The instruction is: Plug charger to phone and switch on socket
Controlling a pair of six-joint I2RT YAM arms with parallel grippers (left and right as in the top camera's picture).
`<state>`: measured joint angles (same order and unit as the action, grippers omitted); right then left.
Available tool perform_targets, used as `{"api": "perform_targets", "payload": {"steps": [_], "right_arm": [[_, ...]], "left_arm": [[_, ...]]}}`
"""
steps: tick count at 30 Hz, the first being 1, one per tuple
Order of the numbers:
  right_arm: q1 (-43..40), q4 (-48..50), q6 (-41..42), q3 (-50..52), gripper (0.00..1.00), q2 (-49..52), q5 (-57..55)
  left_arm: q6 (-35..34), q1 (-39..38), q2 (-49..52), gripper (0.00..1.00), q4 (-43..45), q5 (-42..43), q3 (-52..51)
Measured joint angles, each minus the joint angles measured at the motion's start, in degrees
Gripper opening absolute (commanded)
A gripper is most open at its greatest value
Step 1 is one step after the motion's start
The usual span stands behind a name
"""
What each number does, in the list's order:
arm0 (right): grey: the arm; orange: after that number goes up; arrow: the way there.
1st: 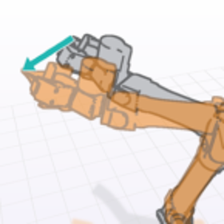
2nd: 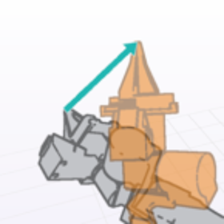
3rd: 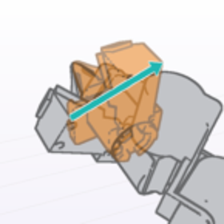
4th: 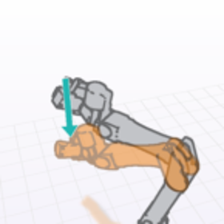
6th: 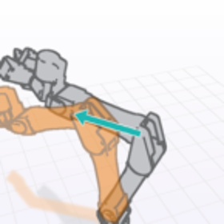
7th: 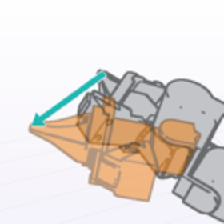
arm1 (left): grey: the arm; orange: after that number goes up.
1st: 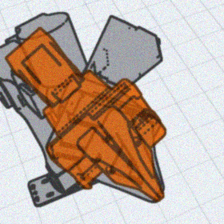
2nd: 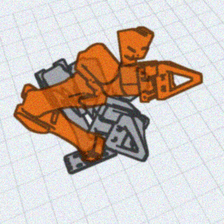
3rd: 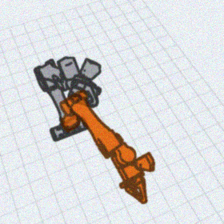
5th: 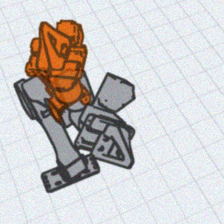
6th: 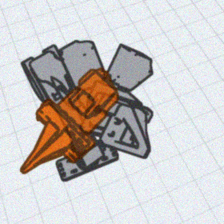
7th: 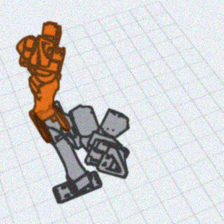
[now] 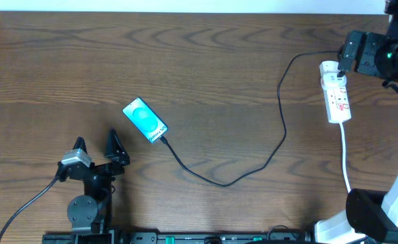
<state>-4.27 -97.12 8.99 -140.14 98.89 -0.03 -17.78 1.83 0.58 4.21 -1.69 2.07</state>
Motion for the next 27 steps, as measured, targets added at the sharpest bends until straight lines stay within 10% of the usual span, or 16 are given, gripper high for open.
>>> {"api": "perform_targets", "payload": {"steps": [27], "right_arm": [[0.0, 0.0, 0.0, 0.0, 0.99, 0.0, 0.0]], "left_arm": [[-0.2, 0.0, 0.0, 0.89, -5.7, 0.3, -1.0]]}}
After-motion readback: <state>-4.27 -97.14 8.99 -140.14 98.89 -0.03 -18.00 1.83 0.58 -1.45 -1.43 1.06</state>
